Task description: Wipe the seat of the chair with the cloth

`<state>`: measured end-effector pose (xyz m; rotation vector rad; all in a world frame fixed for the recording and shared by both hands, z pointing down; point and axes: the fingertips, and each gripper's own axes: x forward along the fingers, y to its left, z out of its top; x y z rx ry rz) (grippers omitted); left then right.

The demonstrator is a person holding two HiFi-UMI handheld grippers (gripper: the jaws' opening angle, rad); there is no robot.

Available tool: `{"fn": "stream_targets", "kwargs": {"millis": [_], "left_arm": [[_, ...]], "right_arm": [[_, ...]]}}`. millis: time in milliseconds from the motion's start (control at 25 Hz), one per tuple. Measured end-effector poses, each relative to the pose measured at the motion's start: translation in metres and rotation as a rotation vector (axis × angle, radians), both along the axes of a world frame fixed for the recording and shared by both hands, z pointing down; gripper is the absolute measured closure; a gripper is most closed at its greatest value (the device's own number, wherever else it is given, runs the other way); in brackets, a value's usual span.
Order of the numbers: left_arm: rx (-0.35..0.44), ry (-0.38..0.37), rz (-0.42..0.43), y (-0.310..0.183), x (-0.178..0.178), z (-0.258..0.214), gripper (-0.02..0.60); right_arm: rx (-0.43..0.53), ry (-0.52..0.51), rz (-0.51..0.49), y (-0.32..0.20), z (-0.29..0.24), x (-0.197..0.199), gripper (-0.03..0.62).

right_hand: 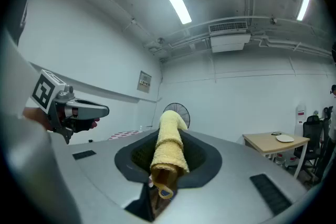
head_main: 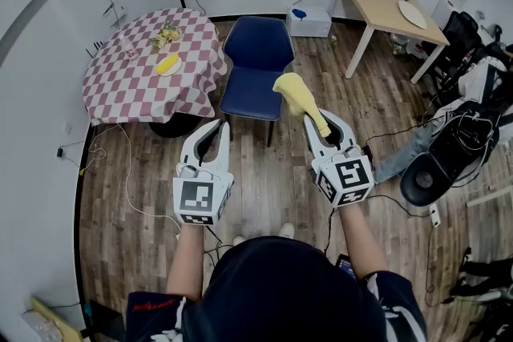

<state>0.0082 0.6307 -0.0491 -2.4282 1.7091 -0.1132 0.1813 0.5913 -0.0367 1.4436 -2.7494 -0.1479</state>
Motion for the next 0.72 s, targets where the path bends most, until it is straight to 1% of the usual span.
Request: {"fn": "stream_targets", "kwargs": {"millis": [320,640,720], "left_arm": [[0.011,0.002,-0.008,-0.003,0.007,-0.003,0.566],[-0.016,0.0,-0.029,-0.014,0.02,0.009,0.566],[-0.022,-0.016,-0.042,-0.018,0.027,0.012,0.566]], "right_arm": [[-0.014,-0.009,-0.012,-0.004,0.003,0.006,0.523],[-0.026,-0.016,-0.037,-0.016,0.008,0.018,0.523],[-0.024,-0.015,-0.049,-0.018,0.009,0.024,0.523]]}}
